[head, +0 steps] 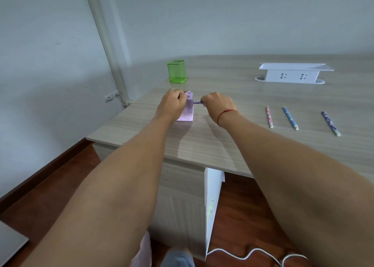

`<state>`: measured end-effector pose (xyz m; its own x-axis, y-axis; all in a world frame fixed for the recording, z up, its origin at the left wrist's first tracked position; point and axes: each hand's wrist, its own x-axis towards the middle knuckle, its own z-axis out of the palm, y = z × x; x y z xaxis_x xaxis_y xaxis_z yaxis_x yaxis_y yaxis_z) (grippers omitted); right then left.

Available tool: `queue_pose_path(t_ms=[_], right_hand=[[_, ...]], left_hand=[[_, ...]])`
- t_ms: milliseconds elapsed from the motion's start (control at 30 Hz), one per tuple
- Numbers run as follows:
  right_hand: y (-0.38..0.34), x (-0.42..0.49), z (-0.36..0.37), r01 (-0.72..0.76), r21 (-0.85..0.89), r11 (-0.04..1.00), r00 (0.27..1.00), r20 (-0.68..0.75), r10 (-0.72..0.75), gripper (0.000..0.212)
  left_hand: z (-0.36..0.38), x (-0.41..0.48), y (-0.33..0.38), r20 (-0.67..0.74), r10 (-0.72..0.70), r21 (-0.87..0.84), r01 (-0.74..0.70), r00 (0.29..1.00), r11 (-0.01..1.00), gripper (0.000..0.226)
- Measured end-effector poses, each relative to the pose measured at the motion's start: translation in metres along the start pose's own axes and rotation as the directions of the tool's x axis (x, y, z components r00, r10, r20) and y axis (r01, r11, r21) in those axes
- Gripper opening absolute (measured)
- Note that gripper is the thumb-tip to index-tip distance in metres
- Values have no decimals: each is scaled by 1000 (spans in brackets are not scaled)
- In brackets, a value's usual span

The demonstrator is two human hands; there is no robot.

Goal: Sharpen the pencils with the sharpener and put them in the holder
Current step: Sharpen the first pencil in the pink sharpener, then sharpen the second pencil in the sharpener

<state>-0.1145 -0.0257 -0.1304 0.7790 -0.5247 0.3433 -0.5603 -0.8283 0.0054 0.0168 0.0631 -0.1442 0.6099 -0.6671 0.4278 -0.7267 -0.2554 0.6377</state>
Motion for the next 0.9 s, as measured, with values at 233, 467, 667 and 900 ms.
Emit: queue_pose_path(t_ms=[233, 467, 667, 900], right_hand=[[22, -18, -8, -76, -14, 997, 997, 30, 76, 32], [66, -40, -23, -213, 50, 976, 977, 14, 213, 27], [63, -51, -20, -309, 172, 935, 951, 55, 305, 22], [63, -65, -2, -498, 218, 839, 865, 64, 497, 24]], left_hand=[[-10, -6, 0, 43, -45, 17, 45, 998, 999, 40], [0, -11, 17, 36, -60, 17, 60, 998, 998, 30], [6, -23, 20, -68, -94, -34, 92, 993, 995, 33], [13, -33, 30, -83, -64, -74, 58, 994, 996, 33]])
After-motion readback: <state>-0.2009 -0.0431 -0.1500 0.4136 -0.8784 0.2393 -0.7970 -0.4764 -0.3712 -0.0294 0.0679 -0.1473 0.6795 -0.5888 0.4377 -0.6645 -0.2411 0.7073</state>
